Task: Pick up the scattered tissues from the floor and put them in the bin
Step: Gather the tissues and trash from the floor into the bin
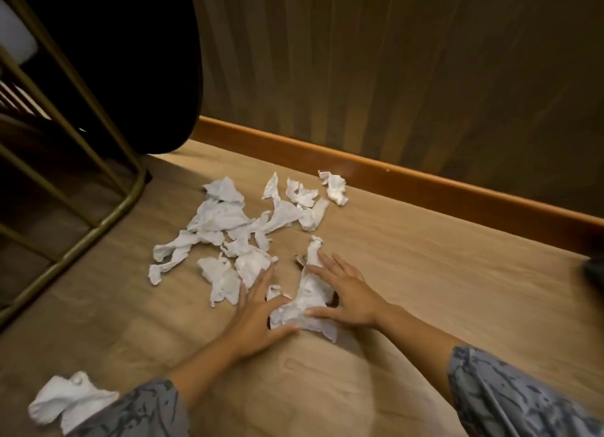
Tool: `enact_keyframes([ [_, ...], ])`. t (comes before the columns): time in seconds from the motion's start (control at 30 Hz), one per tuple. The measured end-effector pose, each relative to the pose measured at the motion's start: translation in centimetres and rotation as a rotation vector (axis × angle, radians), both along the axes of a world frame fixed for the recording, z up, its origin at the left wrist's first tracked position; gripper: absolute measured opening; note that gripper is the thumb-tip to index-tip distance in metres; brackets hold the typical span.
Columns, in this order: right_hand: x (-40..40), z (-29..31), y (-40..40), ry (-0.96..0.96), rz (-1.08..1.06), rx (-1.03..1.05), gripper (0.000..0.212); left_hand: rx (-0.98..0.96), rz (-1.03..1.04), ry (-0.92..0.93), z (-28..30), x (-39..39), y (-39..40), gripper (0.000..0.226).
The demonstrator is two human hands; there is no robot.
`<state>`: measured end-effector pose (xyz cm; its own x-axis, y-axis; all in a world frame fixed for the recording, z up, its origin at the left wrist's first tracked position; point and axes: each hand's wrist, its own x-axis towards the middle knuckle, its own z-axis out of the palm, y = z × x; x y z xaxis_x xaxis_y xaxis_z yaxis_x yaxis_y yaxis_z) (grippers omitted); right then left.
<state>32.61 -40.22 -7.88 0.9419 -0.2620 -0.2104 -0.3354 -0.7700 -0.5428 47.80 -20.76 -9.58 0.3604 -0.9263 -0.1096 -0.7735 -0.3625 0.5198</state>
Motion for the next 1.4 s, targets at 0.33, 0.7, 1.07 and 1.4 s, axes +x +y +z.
enact_keyframes([
  [0.33,-4.7,-5.1,2.3,-0.436,-0.393,-0.094,0.017,-0.452,0.343,0.119,-1.3,3.4,2.4,0.007],
  [0.7,5.5,0.1,-2.1,-0.549,-0.596,0.005,0.048,-0.231,0.528,-0.052,-2.3,6.0,2.2,0.050],
  [1.07,4.3,-5.1,4.0,-0.343,-0.109,-0.183,0.041,-0.504,0.714,0.035,-2.2,5.0,2.0,0.017],
  [1.4,12.7,-1.9,2.8,-0.368,-0.125,-0.164,0.063,-0.314,0.220,-0.103,-2.6,9.1,-0.6,0.068],
])
